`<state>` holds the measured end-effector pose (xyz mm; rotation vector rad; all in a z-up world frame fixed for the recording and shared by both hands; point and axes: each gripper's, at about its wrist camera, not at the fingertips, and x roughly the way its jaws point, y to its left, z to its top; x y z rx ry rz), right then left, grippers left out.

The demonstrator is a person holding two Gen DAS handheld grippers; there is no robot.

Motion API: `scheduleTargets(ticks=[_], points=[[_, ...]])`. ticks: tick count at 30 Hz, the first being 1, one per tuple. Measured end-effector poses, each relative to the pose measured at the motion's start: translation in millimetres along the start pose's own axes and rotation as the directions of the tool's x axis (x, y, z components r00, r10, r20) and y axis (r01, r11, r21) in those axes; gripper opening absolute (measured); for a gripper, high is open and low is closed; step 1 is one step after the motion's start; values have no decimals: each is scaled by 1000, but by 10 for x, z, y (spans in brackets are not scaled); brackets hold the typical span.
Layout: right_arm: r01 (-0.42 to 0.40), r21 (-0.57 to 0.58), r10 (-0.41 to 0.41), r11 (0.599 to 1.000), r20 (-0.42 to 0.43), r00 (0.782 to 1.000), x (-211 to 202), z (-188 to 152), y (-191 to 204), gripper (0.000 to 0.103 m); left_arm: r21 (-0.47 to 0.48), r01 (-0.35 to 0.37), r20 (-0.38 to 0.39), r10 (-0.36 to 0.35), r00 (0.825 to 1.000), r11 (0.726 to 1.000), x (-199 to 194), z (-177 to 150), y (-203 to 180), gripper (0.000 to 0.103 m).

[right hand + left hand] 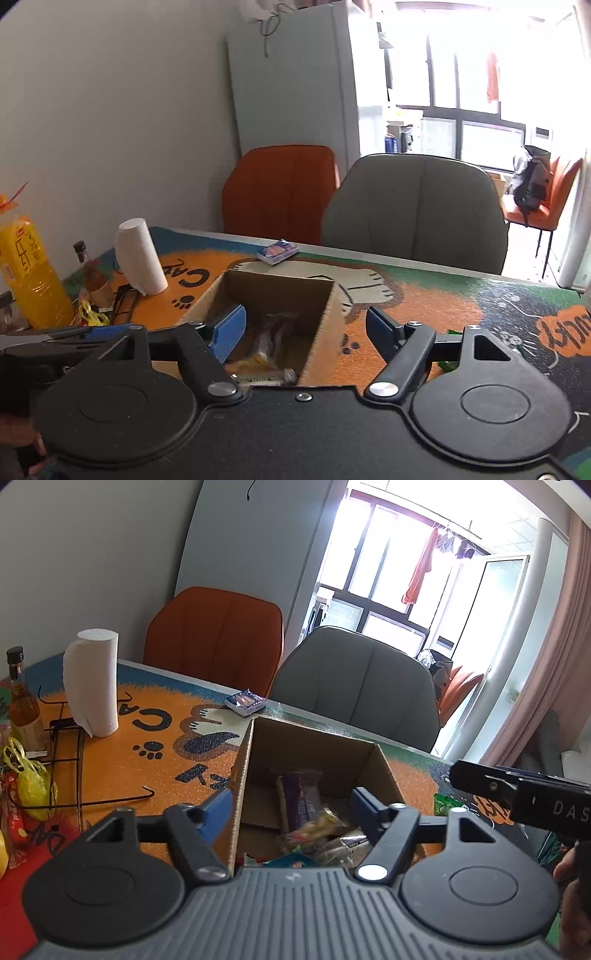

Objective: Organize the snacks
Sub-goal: 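Open both tools to drop the clear packet and white pastry pack into the box, then withdraw both tools from the box toward the remaining snacks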

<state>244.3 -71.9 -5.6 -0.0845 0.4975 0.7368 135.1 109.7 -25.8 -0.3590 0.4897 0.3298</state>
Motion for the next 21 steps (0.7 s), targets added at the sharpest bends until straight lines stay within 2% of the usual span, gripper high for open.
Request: scheduleTargets(ticks=[5, 14, 21], points=[[58, 18, -57, 998, -8, 998, -134, -86, -222, 76, 21, 27, 1, -27, 1000, 999, -11, -31, -180, 84], [139, 96, -136, 986, -30, 990, -342, -276, -653, 76, 67, 94, -8, -93, 996, 993, -17, -123, -580, 86], [164, 133, -162, 977, -30, 986, -501, -388, -881, 83, 107, 146, -18, -145, 989, 983, -20, -211, -881, 86]])
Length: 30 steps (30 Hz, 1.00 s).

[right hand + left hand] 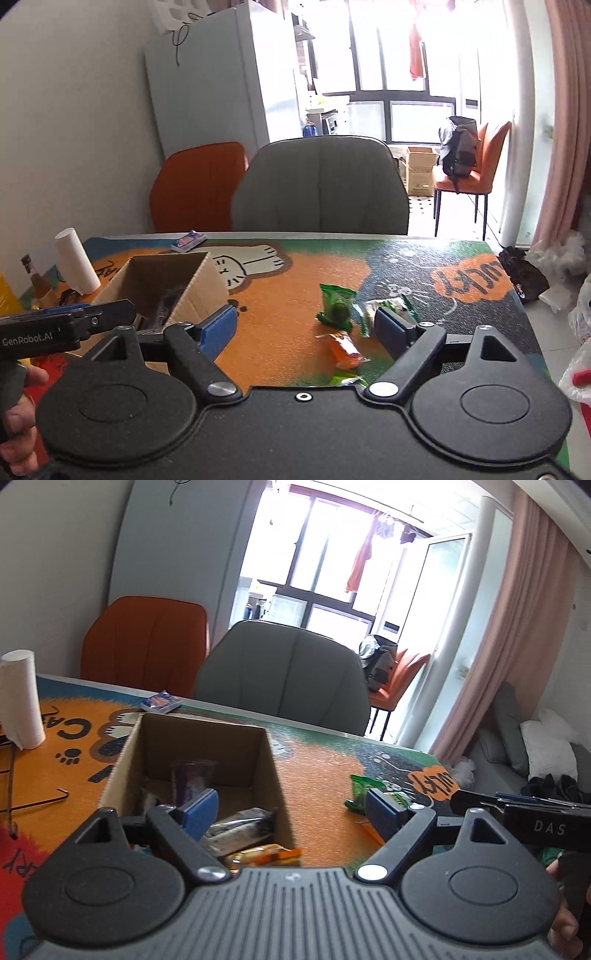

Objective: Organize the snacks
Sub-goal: 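Withdraw both tools from the box toward the remaining snacks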

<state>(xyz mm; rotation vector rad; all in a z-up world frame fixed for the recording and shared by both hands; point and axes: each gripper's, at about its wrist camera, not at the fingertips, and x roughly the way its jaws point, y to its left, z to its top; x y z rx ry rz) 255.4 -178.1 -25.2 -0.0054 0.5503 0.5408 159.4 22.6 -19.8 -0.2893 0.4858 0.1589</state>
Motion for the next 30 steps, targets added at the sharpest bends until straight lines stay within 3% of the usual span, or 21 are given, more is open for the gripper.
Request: scheduleTargets(ticks=[6, 13, 30], points=[[11, 42, -11, 999, -5, 1000, -84, -55, -255, 103, 10, 38, -11, -38, 999, 999, 73, -49, -200, 86], [36, 139, -33, 990, -24, 999, -120, -152, -584, 103, 34, 87, -48, -85, 995, 996, 200, -145, -392, 90], [51, 194, -40, 980, -57, 998, -48, -404, -1069, 103, 57, 152, -162, -141, 977, 987, 720, -429, -842, 91]])
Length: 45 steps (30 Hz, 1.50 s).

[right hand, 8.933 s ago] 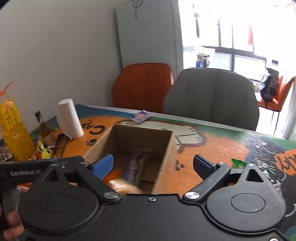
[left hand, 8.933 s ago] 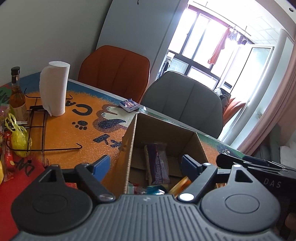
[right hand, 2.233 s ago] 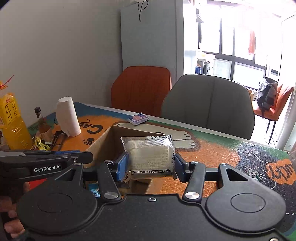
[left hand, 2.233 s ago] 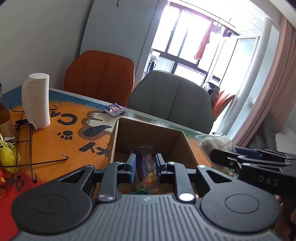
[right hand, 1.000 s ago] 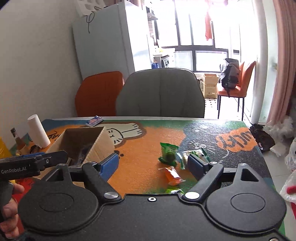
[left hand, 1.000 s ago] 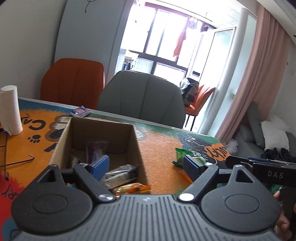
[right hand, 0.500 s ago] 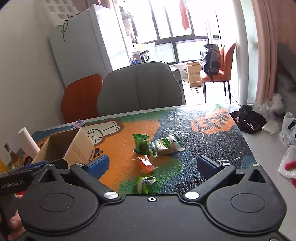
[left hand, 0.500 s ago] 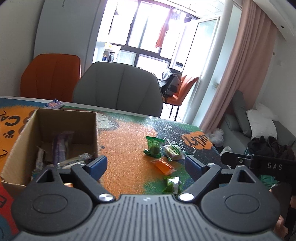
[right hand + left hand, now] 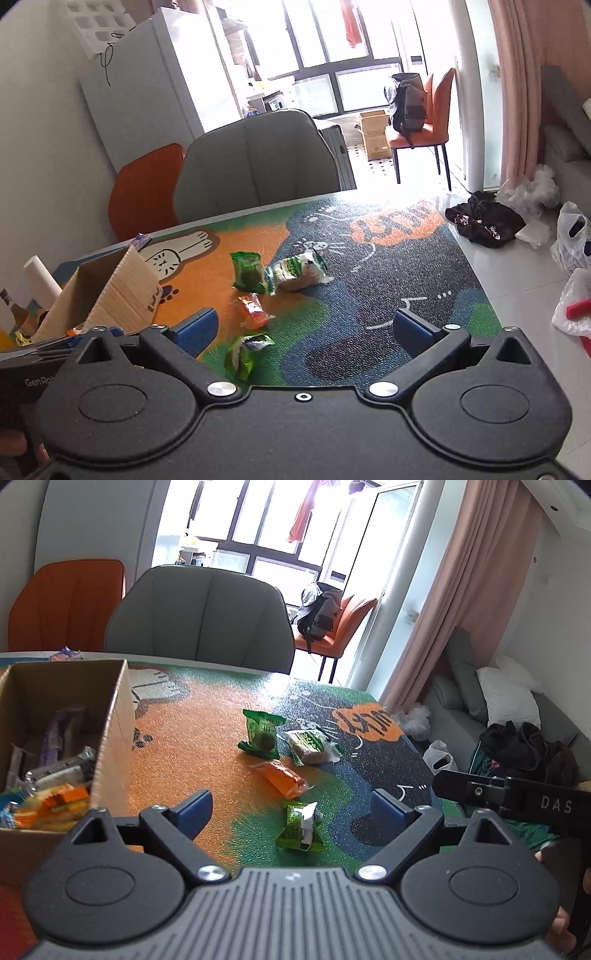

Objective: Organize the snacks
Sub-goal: 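Withdraw both tools from the box toward the remaining snacks, then grasp the small green packet with the left tool while the right tool grasps the orange candy pack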

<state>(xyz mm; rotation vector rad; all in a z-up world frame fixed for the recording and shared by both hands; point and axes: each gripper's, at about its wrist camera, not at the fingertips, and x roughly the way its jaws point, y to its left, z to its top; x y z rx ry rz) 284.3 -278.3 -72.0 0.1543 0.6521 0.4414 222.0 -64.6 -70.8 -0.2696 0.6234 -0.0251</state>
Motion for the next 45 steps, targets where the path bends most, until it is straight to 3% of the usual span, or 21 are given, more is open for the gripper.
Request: scheduleTargets(ticks=[6, 14, 24, 27, 28, 35, 45], points=[[4, 22, -4, 1000, 3, 1000, 23, -21, -130, 103, -3, 8, -26, -8, 1000, 1000, 213, -36, -54, 85], [-4, 30, 5, 1000, -8, 1000, 118, -34, -235, 103, 6, 14, -80, -13, 997, 1000, 481, -94, -135, 59], [-29, 21, 30, 999, -47, 998, 280, -37, -285, 96, -5, 16, -129, -16, 991, 1000, 805, -130, -153, 46], [-40, 15, 41, 999, -59, 997, 342, -21, -266, 94, -13, 17, -151, -19, 988, 1000, 893, -150, -138, 34], [-44, 14, 44, 999, -62, 997, 361, -17, -256, 94, -18, 17, -163, -19, 986, 1000, 924, -154, -125, 25], [-74, -1, 73, 997, -86, 994, 529, 12, -139, 94, -24, 20, -176, -24, 984, 1000, 869, -157, -44, 22], [-129, -24, 125, 991, -116, 985, 757, 42, 144, 85, -46, -44, -149, 37, 988, 998, 697, -113, 204, 22]])
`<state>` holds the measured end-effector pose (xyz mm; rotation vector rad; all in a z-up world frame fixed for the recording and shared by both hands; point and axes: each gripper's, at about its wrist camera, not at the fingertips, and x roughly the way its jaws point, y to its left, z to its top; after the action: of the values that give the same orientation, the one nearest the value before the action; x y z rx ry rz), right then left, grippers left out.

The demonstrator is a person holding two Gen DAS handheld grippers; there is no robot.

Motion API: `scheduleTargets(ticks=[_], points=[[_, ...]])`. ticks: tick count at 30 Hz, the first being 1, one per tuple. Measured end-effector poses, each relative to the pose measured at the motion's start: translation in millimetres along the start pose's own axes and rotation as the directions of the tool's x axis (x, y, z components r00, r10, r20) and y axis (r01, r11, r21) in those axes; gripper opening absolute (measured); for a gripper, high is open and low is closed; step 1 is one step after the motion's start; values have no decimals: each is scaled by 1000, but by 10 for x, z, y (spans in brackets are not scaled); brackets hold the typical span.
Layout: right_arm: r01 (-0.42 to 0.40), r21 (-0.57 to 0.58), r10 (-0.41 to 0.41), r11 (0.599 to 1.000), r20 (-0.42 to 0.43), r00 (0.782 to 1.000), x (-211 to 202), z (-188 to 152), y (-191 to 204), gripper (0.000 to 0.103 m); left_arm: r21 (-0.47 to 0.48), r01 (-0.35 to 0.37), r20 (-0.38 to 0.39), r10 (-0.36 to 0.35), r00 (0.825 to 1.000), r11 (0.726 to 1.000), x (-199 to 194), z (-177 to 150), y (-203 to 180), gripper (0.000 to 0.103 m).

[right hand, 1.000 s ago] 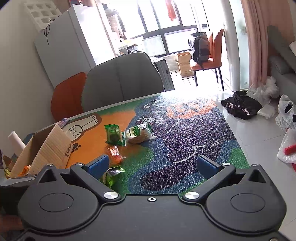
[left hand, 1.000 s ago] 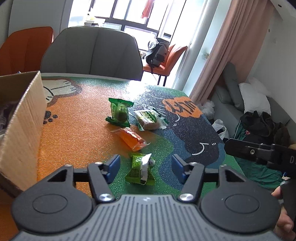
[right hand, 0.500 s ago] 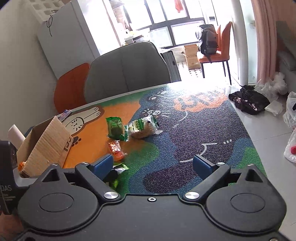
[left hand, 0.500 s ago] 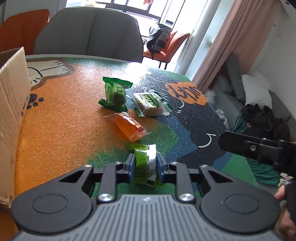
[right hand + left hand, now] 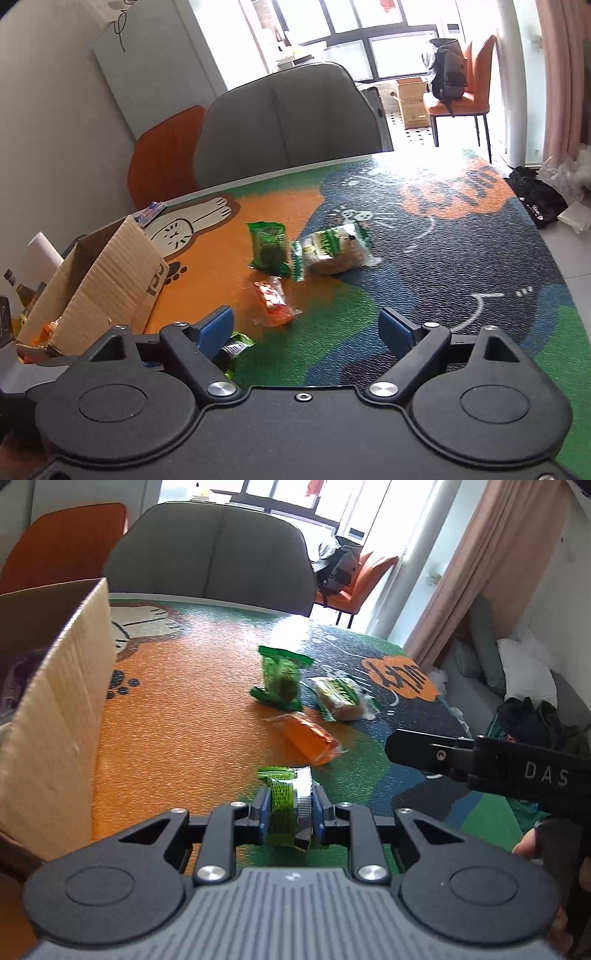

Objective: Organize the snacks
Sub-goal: 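Grasp the small green packet with the left tool while the right tool grasps the orange candy pack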

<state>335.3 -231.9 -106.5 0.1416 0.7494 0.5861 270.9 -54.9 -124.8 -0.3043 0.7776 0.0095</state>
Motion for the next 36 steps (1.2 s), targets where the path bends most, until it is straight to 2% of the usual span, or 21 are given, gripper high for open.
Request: scheduleTargets(ticks=[9, 17, 20, 21, 22, 36], points=[[-36, -40, 34, 999, -31, 999, 312, 84, 132, 76, -19, -55, 11, 55, 998, 998, 20, 60, 123, 22], [-58, -58, 53, 997, -70, 996, 583, 113, 191, 68, -6, -67, 11, 67, 998, 998, 74, 110, 123, 22], [-53, -60, 47, 997, -104, 993, 662, 91, 184, 47, -5, -71, 12, 71, 997, 997, 83, 125, 126, 22], [-49, -66, 41, 997, -119, 992, 680, 76, 175, 35, -4, -72, 12, 72, 997, 997, 84, 129, 127, 22], [-47, -74, 37, 996, -126, 991, 684, 61, 168, 33, -5, -73, 12, 73, 997, 997, 83, 130, 127, 22], [-3, -68, -1, 998, -66, 998, 300, 26, 47, 28, 6, -57, 48, 56, 997, 998, -105, 124, 30, 22]])
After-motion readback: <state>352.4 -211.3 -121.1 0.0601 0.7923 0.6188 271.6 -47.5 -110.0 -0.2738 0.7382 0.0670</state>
